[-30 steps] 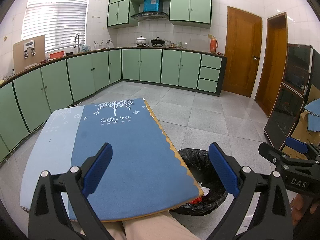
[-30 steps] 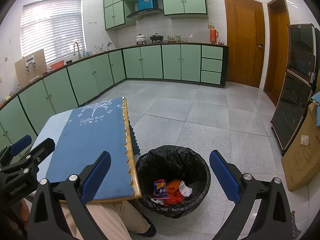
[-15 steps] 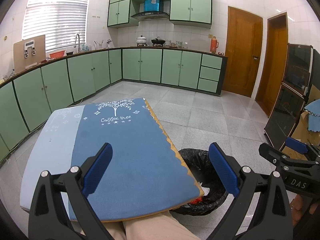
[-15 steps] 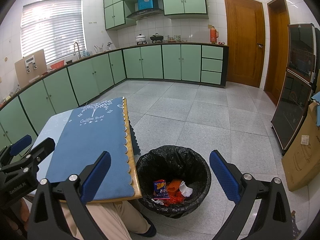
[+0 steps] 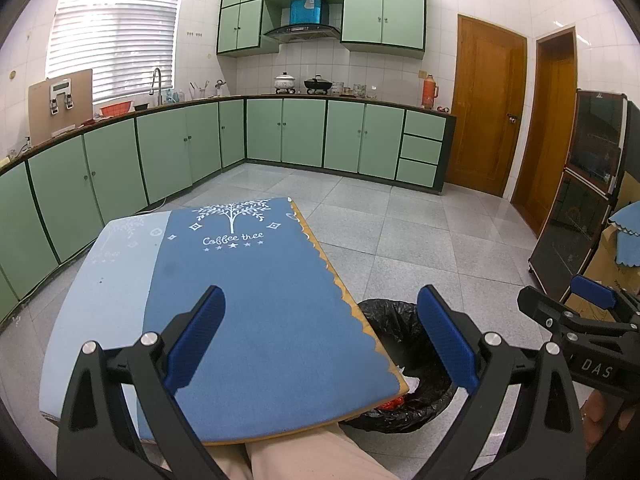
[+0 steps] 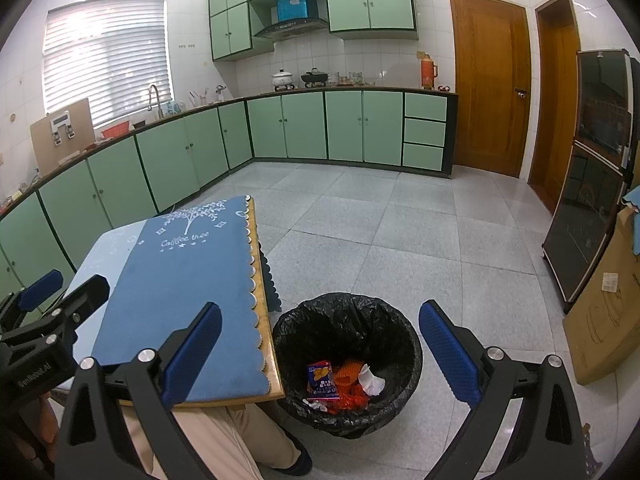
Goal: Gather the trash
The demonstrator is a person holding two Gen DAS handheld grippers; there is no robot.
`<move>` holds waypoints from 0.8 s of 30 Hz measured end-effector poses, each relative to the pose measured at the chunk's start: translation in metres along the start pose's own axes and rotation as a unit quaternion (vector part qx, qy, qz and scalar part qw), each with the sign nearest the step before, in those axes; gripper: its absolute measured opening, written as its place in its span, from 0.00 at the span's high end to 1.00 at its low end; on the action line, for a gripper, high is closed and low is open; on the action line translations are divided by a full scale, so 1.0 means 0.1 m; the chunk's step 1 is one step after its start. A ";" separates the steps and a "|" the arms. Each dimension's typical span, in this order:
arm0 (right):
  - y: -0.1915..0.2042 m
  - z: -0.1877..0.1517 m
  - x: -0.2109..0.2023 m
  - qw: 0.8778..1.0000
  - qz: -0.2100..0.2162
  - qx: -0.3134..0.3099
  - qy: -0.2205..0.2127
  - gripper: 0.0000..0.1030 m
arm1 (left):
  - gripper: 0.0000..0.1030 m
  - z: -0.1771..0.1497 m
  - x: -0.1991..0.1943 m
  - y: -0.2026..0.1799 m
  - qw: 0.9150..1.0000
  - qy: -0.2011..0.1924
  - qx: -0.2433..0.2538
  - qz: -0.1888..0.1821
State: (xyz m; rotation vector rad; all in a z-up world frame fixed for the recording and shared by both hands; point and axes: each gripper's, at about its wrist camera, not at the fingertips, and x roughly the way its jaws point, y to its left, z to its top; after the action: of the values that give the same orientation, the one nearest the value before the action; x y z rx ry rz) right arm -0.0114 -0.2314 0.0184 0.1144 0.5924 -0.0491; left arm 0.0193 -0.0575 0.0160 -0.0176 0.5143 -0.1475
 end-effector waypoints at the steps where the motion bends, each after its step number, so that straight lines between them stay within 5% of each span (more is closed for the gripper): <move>1: 0.00 0.00 0.00 1.000 0.000 0.000 0.000 0.06 | 0.09 0.00 0.00 0.00 1.000 0.000 0.000 0.000; 24: 0.00 0.02 0.00 1.000 0.000 -0.001 -0.001 0.06 | 0.09 0.01 0.01 0.01 1.000 0.000 0.000 0.001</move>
State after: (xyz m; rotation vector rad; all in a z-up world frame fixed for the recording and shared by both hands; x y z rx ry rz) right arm -0.0102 -0.2313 0.0200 0.1131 0.5912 -0.0484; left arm 0.0203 -0.0570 0.0165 -0.0168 0.5143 -0.1459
